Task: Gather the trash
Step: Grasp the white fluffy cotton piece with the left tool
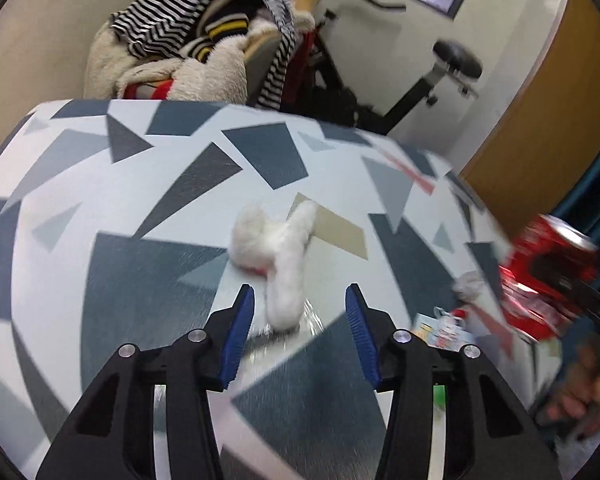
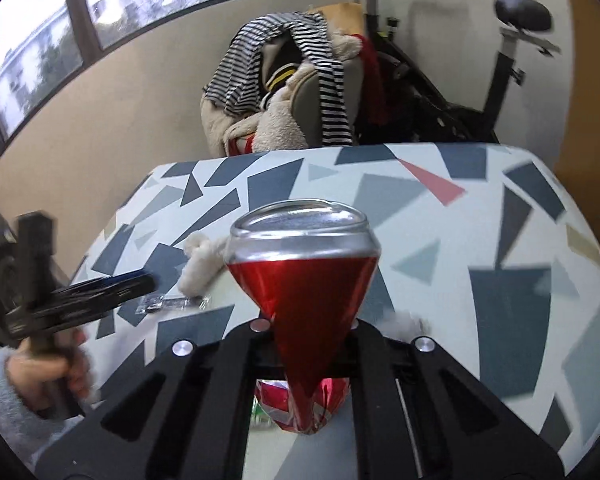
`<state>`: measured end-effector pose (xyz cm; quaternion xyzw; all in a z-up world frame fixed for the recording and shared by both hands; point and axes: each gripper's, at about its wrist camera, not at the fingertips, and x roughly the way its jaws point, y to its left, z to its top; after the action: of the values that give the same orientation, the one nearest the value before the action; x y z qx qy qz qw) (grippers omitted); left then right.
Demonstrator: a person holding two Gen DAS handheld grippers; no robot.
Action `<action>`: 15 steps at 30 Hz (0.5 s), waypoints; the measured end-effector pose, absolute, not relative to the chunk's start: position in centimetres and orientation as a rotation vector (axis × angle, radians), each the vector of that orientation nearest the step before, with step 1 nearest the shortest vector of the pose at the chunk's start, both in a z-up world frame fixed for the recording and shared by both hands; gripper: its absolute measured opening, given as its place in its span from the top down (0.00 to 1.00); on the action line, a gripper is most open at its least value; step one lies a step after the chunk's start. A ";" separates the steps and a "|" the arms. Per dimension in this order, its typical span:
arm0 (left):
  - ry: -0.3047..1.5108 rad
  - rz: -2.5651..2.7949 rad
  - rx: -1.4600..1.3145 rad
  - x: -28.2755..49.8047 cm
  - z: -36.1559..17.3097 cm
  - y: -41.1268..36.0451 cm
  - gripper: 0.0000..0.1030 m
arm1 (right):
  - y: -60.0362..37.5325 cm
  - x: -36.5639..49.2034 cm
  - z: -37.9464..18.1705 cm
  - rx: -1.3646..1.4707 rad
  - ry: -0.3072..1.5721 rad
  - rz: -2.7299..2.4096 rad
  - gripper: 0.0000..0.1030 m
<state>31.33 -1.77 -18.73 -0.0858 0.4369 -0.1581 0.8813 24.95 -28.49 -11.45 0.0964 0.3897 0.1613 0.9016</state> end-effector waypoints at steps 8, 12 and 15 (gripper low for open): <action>0.988 -0.250 -0.056 35.0 -20.7 -4.1 0.72 | -32.1 21.4 -11.8 0.278 0.815 0.282 0.92; 0.999 -0.248 -0.093 35.2 -21.4 -3.6 0.88 | -33.0 19.9 -12.0 0.300 0.814 0.259 0.92; 0.966 -0.253 -0.092 34.3 -20.8 -3.2 0.90 | -33.3 18.7 -12.0 0.306 0.812 0.255 0.92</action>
<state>34.35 -3.16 -20.77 -0.0440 0.4631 -0.1213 0.8768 18.75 -33.29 -11.95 0.1481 0.3921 0.1231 0.8995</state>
